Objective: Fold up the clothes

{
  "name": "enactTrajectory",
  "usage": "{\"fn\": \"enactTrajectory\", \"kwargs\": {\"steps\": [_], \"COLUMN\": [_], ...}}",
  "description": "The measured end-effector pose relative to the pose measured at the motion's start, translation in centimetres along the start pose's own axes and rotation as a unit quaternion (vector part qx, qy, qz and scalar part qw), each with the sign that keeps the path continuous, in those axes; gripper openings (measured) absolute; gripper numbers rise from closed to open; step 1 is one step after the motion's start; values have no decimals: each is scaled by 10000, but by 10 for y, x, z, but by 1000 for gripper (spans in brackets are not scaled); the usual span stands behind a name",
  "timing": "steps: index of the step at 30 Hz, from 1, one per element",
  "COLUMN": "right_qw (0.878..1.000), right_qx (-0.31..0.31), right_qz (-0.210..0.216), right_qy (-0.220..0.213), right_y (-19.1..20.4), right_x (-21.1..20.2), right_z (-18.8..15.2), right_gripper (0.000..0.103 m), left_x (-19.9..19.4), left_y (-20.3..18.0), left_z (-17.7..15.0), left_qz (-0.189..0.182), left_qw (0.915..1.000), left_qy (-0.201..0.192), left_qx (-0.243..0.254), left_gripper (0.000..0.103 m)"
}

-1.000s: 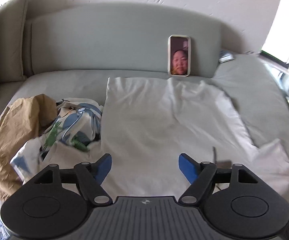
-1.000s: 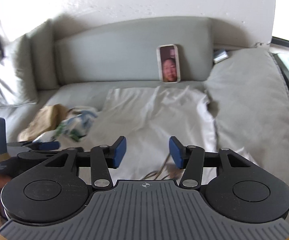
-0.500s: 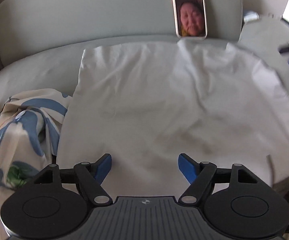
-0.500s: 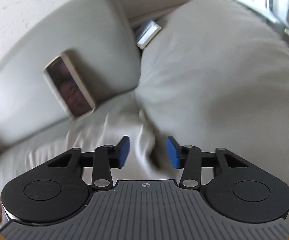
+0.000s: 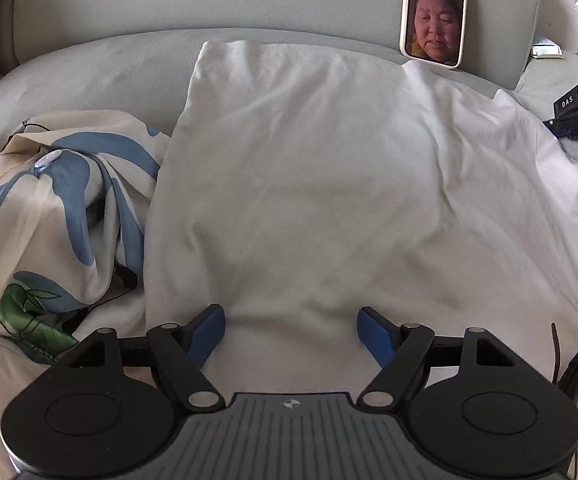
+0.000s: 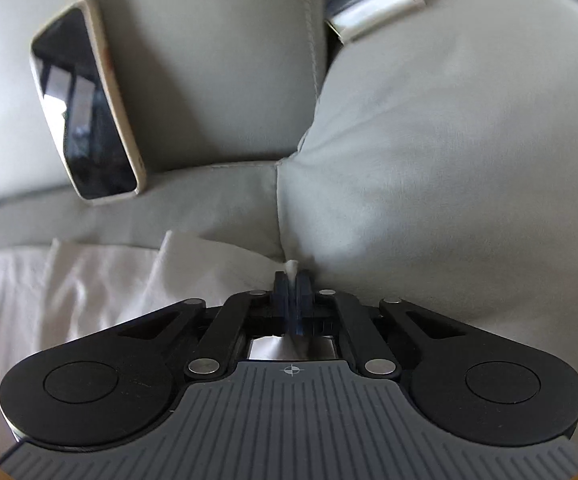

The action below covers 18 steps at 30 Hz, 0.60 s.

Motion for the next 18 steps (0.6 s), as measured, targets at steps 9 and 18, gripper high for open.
{"fn": "enactTrajectory", "kwargs": {"steps": [9, 18], "right_qw": [9879, 9891], "right_qx": [-322, 417], "right_qz": [-1061, -524], "right_qy": [-1082, -1309], "right_y": [-7, -14], "right_x": [-16, -49], "right_z": [28, 18], "right_gripper": [5, 56], "left_x": [1, -24], "left_y": [-4, 46], "left_z": [3, 98], "left_qz": [79, 204], "left_qw": [9997, 9858], "left_qy": [-199, -1557], "left_qx": [153, -599], "left_gripper": [74, 70]}}
Point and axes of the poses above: each gripper's, at about its wrist camera, not at the fingertips, and x roughly the way its jaws point, y to its left, z to its top, the point moved 9 cm from there along x, roughly the way its jaws point, and after that the axes turned 1 degree about x, right-handed, at the moved point
